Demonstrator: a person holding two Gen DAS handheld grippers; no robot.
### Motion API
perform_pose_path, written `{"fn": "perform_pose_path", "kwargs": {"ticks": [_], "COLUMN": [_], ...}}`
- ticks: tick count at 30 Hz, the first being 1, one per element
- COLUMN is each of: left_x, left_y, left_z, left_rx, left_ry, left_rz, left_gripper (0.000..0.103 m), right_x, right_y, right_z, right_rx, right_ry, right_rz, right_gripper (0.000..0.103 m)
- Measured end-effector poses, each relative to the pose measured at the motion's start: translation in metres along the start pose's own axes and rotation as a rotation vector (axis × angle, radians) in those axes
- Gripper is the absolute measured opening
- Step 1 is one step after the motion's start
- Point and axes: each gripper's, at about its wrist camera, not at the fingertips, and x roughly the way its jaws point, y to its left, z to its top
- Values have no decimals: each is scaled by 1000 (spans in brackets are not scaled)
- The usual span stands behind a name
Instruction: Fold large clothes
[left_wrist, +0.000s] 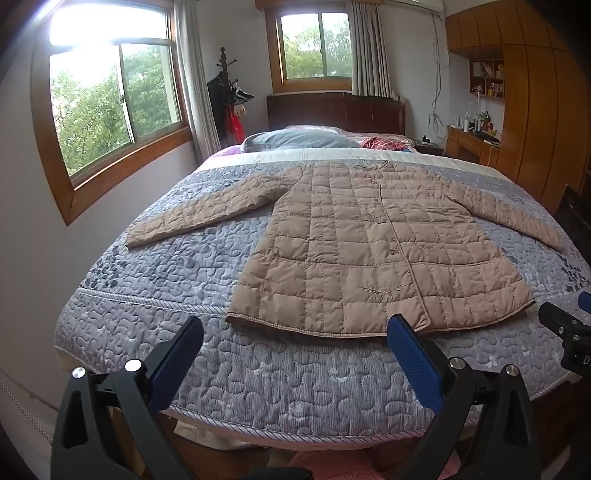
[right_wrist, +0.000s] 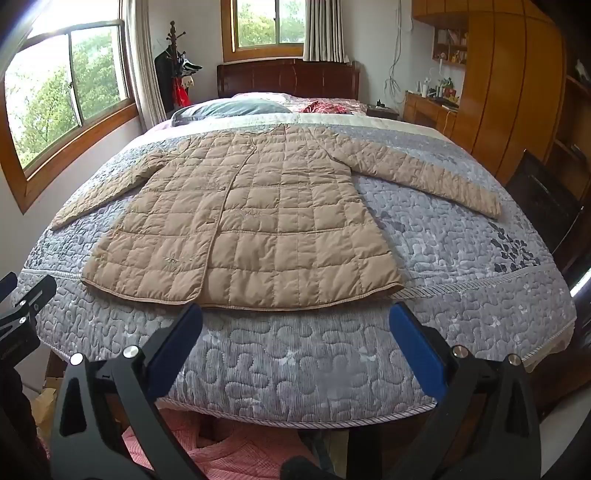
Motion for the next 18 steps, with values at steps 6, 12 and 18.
{"fn": "perform_pose_path", "kwargs": {"ticks": [6,12,18], "left_x": [0,0,0], "left_y": [0,0,0], "left_z": [0,0,0], "left_rx": [2,2,3], "left_ry": [0,1,1], "left_rz": [1,0,2], "left_gripper": [99,99,99], "right_x": [1,2,1], "right_y": [-1,-2,-1], "right_z": [0,0,-1], "right_rx": [0,1,3], "right_ry": [-2,2,1], "right_rz": [-2,1,3], "right_gripper": [100,100,100]}}
